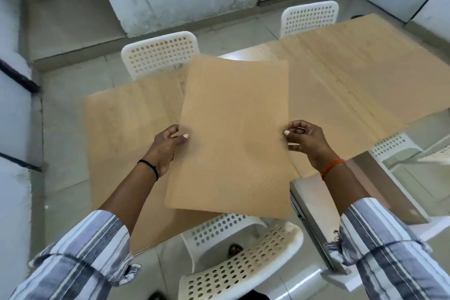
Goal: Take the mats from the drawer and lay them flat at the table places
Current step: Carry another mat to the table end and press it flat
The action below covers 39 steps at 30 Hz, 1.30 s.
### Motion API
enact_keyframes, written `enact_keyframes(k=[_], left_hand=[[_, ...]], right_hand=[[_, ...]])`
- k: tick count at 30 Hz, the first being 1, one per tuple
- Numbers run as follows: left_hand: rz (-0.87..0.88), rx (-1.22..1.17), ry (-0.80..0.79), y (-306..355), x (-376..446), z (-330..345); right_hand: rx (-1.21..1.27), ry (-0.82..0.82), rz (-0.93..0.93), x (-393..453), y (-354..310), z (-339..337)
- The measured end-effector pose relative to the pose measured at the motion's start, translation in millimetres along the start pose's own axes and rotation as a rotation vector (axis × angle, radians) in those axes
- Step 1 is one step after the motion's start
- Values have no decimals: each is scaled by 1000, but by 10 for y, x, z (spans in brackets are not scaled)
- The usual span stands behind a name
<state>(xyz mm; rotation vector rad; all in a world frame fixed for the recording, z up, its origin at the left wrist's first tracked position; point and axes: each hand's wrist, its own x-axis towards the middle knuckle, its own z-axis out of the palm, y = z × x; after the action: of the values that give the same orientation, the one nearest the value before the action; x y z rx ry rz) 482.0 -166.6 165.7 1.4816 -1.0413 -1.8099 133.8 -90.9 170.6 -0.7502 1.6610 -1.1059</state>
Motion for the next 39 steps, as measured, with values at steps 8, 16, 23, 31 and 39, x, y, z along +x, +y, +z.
enact_keyframes(k=[8, 16, 23, 31, 39], left_hand=[[154, -29, 140, -49, -464, -1214], [197, 31, 121, 72, -803, -2656], [215, 81, 122, 324, -687, -3280], [207, 134, 82, 618, 46, -3564], [182, 303, -42, 1147, 1383, -3697]], right_hand=[[19, 5, -80, -731, -91, 1232], [105, 20, -100, -1324, 19, 2634], [128, 54, -102, -1377, -93, 3301], [134, 200, -64, -842, -154, 3838], [172, 416, 19, 123, -170, 4316]])
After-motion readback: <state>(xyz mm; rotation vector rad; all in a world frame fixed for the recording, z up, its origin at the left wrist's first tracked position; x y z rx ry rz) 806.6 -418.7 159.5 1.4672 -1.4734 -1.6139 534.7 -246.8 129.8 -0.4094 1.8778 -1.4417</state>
